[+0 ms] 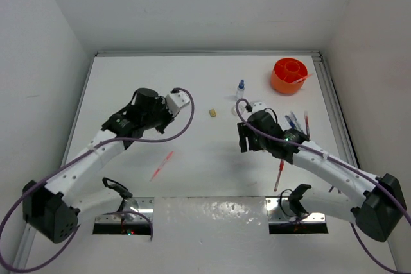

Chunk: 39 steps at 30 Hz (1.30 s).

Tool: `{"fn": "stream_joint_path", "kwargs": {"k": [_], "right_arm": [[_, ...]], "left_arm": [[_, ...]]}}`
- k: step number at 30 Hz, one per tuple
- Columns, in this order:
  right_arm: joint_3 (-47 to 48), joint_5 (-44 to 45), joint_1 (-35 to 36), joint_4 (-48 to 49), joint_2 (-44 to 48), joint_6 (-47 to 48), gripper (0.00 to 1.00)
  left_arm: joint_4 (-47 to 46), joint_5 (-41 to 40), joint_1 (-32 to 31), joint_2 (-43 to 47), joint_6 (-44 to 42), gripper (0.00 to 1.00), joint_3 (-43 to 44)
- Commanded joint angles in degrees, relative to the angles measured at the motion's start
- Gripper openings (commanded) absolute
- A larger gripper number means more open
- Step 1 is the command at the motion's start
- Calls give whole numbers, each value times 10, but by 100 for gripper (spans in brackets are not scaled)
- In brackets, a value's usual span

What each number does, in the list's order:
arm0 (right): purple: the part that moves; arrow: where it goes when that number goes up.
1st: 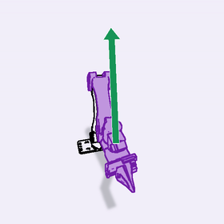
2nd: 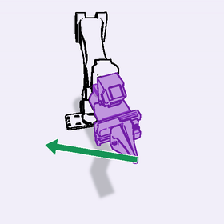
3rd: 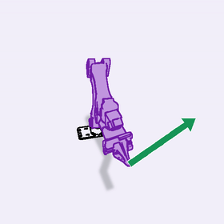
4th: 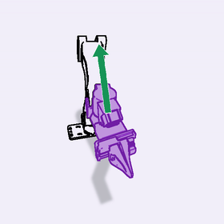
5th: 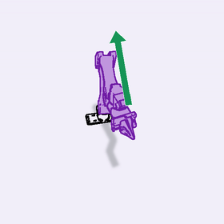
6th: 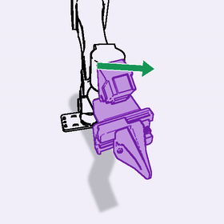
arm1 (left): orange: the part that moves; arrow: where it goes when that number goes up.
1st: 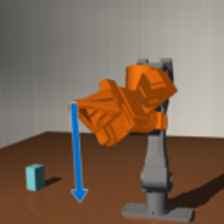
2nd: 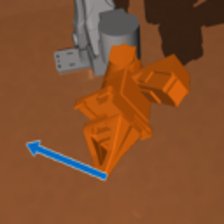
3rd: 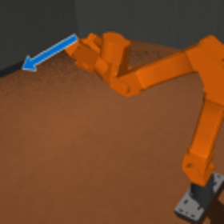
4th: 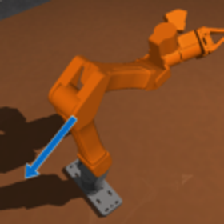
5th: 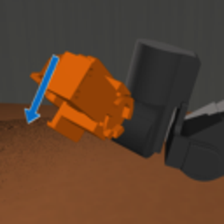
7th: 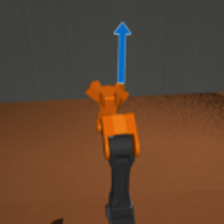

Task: Sort the stationery into containers
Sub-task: Close the pen cap on the pen.

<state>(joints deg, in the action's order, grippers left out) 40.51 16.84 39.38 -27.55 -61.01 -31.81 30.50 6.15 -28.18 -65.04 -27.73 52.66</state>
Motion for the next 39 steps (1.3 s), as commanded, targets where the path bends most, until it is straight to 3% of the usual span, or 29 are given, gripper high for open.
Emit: {"fn": "stream_joint_path", "kwargs": {"k": [1,4,6,9,10,12,14,17,19,24,28,32,39], "right_arm": [[1,-32,-2,-37,-17,64,68],[17,-86,-37,-34,-20,-56,59],[9,-95,-29,-2,-12,-97,59],[33,-99,35,2,-34,6,69],[42,-100,40,-18,-45,78,71],[59,-85,17,-73,-74,98,72],[73,-100,-21,-107,-93,14,66],[53,-106,-54,-110,-90,-214,66],[16,-103,-28,-11,-71,-404,67],[30,14,14,-54,-84,-596,68],[-4,-7,45,-34,-94,-774,64],[-21,-26,76,-46,-132,-855,63],[0,-9,79,-38,-164,-851,59]], "left_arm": [[-85,103,1,64,32,0,-12],[-124,120,-1,111,63,0,-39],[-150,100,-2,123,82,0,-51],[-170,75,-2,134,102,0,-68],[-174,70,-2,138,107,0,-70],[-189,51,-4,141,123,0,-81],[-210,32,-10,152,130,0,-92],[-241,-18,-11,165,143,0,-125],[-256,-58,-11,163,147,0,-144],[-294,-91,-11,163,147,0,-176],[-340,-105,-11,173,145,0,-205],[-351,-104,-11,178,153,0,-224],[-342,-101,-11,210,152,0,-232]]}}
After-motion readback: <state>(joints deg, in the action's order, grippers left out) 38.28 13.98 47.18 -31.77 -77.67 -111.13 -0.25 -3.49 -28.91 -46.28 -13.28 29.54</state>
